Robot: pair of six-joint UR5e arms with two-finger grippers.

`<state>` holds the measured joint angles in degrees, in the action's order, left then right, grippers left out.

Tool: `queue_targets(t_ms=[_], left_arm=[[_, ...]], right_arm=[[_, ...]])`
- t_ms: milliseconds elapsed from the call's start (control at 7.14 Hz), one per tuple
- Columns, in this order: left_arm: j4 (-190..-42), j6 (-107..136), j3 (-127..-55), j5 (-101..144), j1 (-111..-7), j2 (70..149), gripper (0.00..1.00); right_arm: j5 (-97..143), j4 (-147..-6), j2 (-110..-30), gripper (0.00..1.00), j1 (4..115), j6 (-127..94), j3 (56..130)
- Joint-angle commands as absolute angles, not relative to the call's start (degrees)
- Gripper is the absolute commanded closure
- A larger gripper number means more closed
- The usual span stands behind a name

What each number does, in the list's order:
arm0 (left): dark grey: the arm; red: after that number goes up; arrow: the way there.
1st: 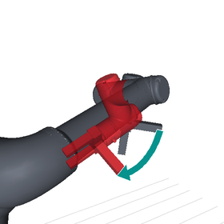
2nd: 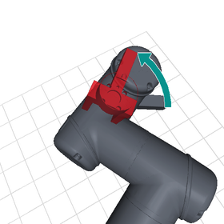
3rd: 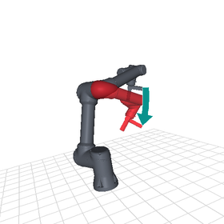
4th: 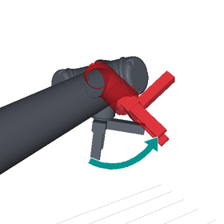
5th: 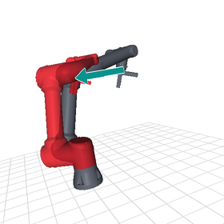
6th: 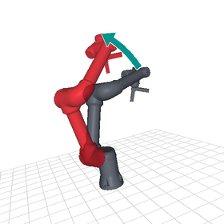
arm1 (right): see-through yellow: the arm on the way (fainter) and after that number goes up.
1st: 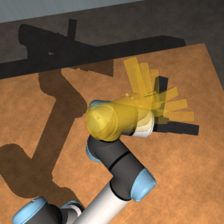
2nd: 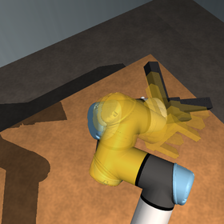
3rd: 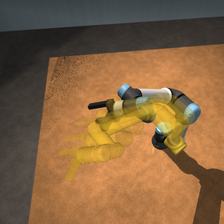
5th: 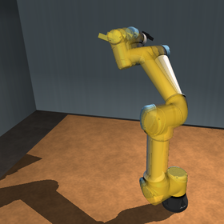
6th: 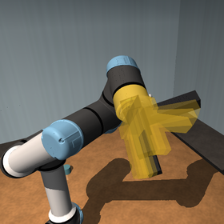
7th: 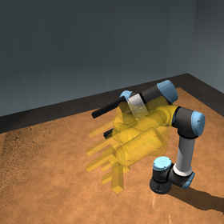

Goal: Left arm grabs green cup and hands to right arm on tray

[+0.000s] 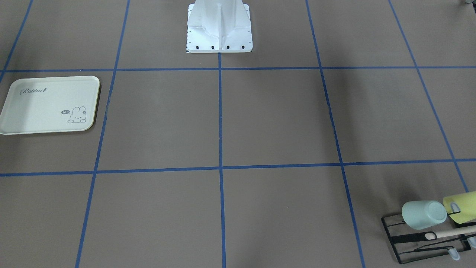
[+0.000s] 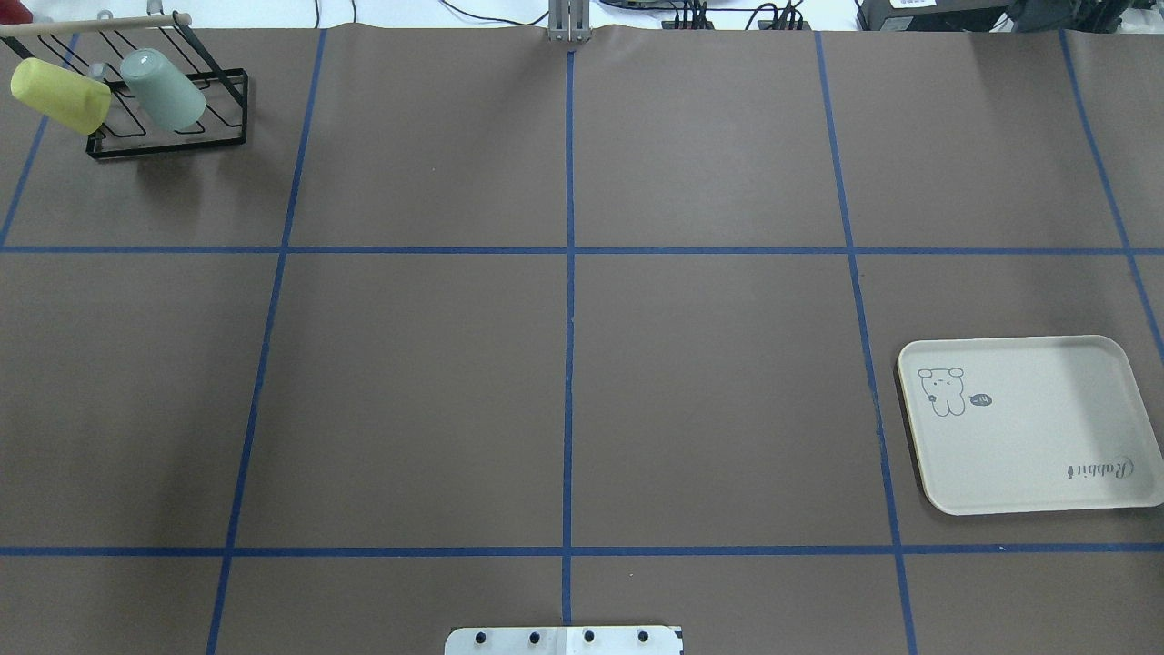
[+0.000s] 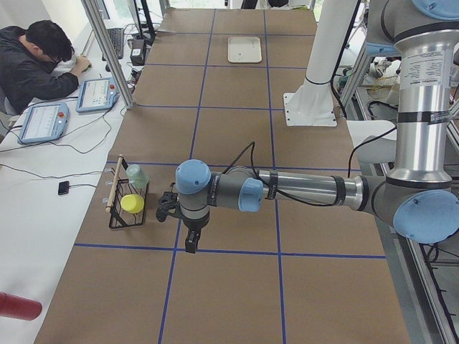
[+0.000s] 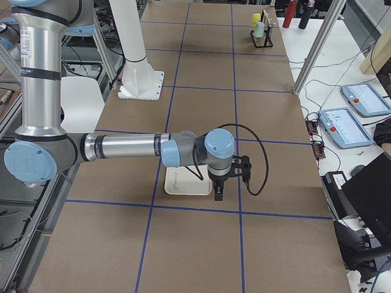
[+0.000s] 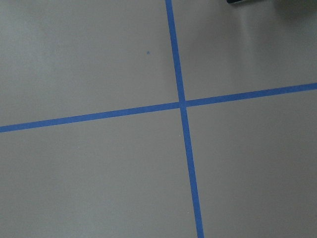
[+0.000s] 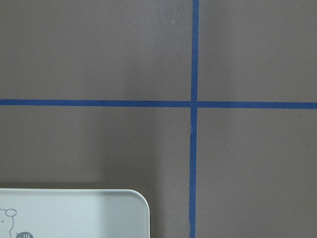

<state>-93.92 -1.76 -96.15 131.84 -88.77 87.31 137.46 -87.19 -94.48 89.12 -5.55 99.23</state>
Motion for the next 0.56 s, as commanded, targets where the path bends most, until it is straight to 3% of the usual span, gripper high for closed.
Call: queue_targets(t_ms=[0, 420], left_arm=[[-93.9, -1.8, -96.2, 131.8, -88.8, 87.4, 0.00], [-92.3, -1.7, -96.9, 131.5, -88.8, 90.2, 0.00]], right_arm=[[137.5, -87.2, -94.4, 0.01, 89.1, -5.5, 99.2], [137.5, -87.2, -94.5, 0.01, 89.1, -5.6, 99.2]])
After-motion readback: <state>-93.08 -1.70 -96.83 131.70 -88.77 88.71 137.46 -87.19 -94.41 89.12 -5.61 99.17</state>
